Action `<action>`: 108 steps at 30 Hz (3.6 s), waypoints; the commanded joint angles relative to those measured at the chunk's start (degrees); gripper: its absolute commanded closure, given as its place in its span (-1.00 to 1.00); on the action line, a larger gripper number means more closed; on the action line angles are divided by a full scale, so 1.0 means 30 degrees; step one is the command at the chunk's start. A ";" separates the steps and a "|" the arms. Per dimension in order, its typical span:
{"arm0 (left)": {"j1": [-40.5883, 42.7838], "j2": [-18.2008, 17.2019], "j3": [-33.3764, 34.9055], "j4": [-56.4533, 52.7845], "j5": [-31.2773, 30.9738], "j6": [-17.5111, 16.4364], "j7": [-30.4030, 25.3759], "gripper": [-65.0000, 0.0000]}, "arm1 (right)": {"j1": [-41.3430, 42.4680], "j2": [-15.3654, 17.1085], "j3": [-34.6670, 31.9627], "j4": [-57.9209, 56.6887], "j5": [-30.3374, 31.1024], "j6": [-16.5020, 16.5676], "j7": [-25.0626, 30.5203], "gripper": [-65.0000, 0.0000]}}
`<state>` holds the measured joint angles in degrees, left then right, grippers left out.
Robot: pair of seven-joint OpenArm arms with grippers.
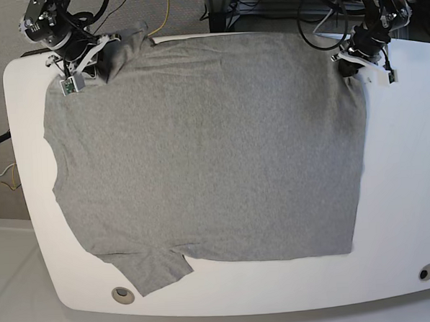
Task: Fold the T-shirt properly
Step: 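Raise both grippers, lifting the shoulder edge of the shirt off the table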
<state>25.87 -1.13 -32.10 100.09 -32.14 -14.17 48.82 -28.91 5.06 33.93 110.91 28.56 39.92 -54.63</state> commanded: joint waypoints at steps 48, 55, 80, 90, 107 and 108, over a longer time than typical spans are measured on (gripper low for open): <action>-0.3245 -0.0050 -0.0715 0.0936 -0.1228 0.2659 0.1061 0.98 | 0.4024 0.1288 0.0162 0.0348 0.0166 0.0026 -0.0617 1.00; -0.4007 -0.0108 -0.1272 0.0789 -0.1140 0.2688 0.1002 0.98 | 0.5225 0.1317 0.0162 0.0289 0.0137 0.0026 -0.1409 1.00; -0.6146 -0.0724 -0.2561 -0.0031 -0.0407 0.3157 0.0973 0.98 | 0.7306 0.1698 -0.0014 -0.0033 0.0166 -0.0047 -0.1526 1.00; -0.6527 -0.0724 -0.2444 -0.0061 0.0062 0.3157 0.0973 0.98 | 0.7862 0.2225 -0.1099 -0.1498 0.0166 -0.0076 -0.1526 1.00; -0.8637 -0.1251 -0.2415 -0.3167 0.0149 0.3157 0.0914 0.98 | 0.8712 0.2284 -0.2007 -0.1528 0.0137 -0.0106 -0.1526 1.00; -0.8813 -0.1368 -0.2415 -0.3372 0.0179 0.3157 0.0797 0.98 | 0.8859 0.2284 -0.2124 -0.1528 0.0137 -0.0106 -0.1526 1.00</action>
<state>1.02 -4.08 -39.35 89.69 -31.14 -4.47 53.12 -3.55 11.11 27.51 105.49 28.32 39.86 -60.49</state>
